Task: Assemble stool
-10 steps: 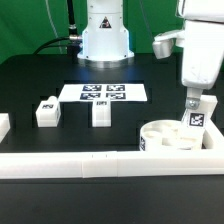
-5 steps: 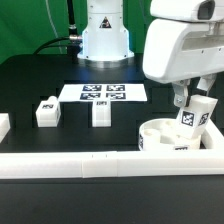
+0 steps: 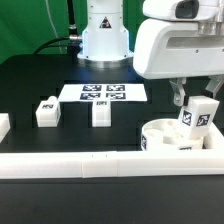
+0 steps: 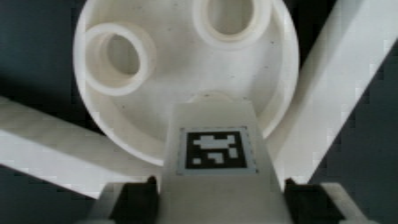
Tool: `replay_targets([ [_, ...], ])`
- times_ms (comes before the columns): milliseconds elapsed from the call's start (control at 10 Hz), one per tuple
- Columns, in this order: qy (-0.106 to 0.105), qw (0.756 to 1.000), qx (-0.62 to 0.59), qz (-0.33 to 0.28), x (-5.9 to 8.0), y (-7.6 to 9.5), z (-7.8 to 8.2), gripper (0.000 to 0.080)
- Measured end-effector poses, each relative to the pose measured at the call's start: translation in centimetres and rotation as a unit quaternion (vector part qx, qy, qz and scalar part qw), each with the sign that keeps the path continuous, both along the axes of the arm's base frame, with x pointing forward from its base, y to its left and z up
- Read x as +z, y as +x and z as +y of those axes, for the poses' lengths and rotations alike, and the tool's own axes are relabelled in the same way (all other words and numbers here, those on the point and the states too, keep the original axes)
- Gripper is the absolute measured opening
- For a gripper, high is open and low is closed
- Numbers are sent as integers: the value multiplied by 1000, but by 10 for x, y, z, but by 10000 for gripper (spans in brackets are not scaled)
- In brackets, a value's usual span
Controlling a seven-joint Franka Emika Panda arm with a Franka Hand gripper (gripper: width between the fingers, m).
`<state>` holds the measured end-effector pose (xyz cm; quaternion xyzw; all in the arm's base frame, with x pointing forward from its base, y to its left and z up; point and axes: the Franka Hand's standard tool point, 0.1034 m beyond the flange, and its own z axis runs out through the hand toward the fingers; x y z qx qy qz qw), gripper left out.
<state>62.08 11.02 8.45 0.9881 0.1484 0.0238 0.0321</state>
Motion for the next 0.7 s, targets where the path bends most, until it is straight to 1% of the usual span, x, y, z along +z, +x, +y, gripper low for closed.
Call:
replay_targets([
  [100,2,1000,-20,-1,0,0,1,335],
  [400,23,989,-144,-1,-1,-2,4,335],
  [500,36,976,-215,-5,-1,-2,5,335],
  [700,52,947,-315,-12,-1,-2,6,335],
])
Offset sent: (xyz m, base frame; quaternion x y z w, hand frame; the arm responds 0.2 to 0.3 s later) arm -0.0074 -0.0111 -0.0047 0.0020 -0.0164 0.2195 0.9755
